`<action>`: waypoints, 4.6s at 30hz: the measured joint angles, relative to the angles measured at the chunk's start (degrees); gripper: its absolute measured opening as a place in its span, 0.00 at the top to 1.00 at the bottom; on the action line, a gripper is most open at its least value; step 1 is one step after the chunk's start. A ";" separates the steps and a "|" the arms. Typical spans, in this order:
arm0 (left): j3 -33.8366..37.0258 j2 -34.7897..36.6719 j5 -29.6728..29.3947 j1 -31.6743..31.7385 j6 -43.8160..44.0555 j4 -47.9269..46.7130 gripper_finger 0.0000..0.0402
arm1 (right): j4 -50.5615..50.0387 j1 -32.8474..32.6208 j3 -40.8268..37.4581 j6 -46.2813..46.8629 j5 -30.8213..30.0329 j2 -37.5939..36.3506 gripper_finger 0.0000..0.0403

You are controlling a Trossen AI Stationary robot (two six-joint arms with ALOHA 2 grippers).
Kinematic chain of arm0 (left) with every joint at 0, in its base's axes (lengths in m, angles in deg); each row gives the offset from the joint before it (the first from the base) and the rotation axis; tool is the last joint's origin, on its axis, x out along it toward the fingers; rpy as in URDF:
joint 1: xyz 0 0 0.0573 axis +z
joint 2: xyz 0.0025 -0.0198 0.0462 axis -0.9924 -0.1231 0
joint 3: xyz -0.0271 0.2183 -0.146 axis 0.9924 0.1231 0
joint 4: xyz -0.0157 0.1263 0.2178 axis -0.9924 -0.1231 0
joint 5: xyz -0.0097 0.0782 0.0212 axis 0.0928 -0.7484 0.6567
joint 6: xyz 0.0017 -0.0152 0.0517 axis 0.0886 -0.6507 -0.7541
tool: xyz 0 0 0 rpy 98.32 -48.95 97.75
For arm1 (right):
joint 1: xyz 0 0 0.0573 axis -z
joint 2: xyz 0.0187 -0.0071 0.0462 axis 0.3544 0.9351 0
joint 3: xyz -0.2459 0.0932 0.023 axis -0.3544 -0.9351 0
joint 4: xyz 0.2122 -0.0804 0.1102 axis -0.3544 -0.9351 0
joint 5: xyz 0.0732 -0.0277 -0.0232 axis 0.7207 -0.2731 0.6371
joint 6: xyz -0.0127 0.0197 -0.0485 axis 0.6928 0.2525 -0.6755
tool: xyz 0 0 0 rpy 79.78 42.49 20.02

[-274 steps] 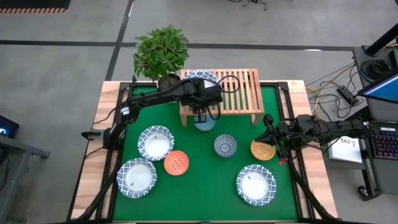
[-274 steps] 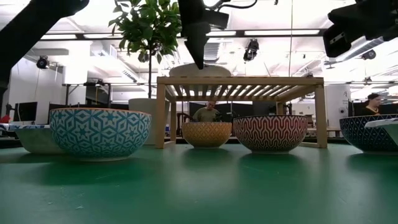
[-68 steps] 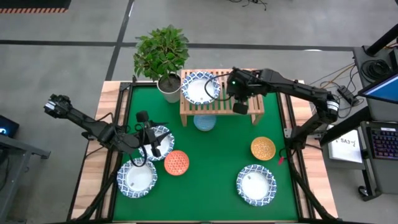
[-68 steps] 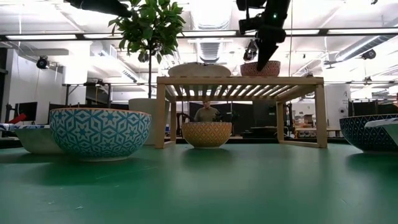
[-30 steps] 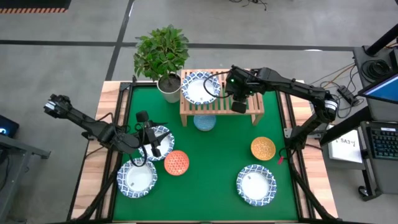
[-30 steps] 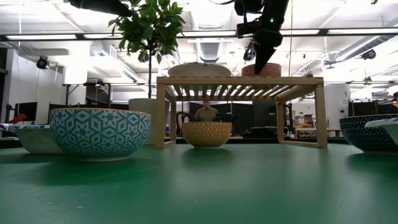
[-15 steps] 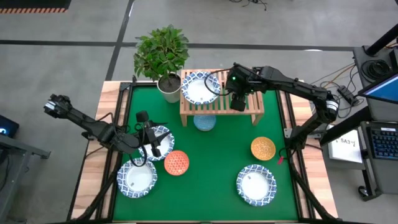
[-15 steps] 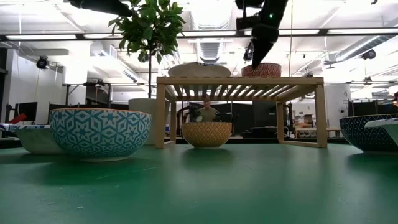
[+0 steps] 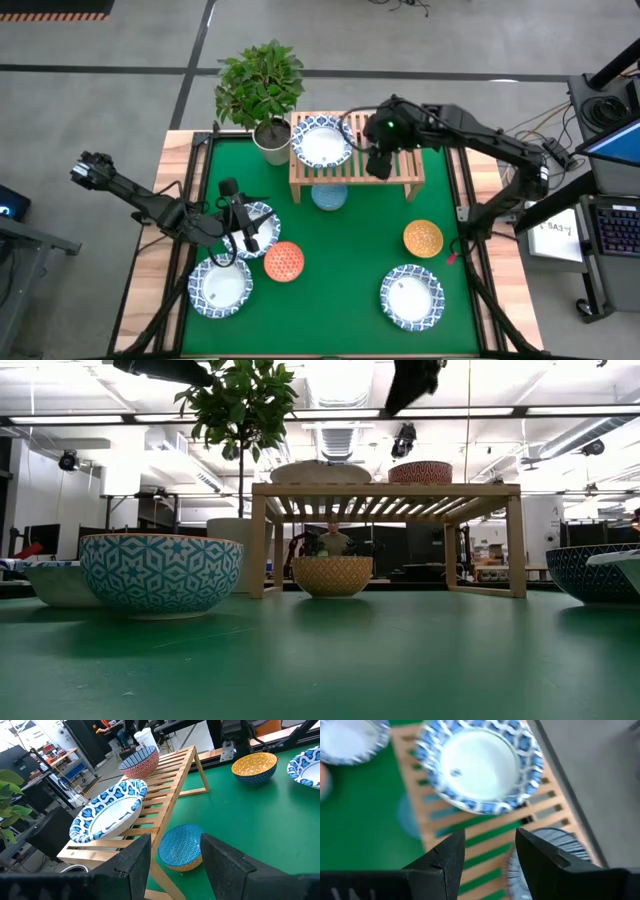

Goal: Place and stack bowls onto a shelf
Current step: Stack the blue patterned bowl on top of the red patterned bowl on the shelf

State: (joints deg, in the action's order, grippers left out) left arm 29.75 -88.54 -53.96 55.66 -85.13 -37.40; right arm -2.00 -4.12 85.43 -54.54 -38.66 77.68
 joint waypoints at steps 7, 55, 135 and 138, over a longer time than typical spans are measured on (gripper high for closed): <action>0.00 -0.02 0.00 -0.02 0.00 0.00 0.61 | 0.05 -9.45 0.34 10.06 0.01 -0.88 0.60; 0.17 -0.02 0.08 -0.02 2.58 0.01 0.61 | -2.97 -31.70 -35.34 74.96 3.03 -0.93 0.61; 0.22 -0.04 0.07 0.00 2.84 0.02 0.61 | 14.44 -29.36 -45.10 67.55 8.41 -1.93 0.97; 0.22 -0.04 0.07 0.00 2.84 0.04 0.61 | 16.77 -29.75 -42.51 63.09 8.42 -1.93 0.97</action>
State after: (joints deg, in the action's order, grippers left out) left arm 29.97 -88.58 -53.90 55.66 -82.29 -37.36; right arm 14.78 -33.87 42.91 8.55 -30.24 75.75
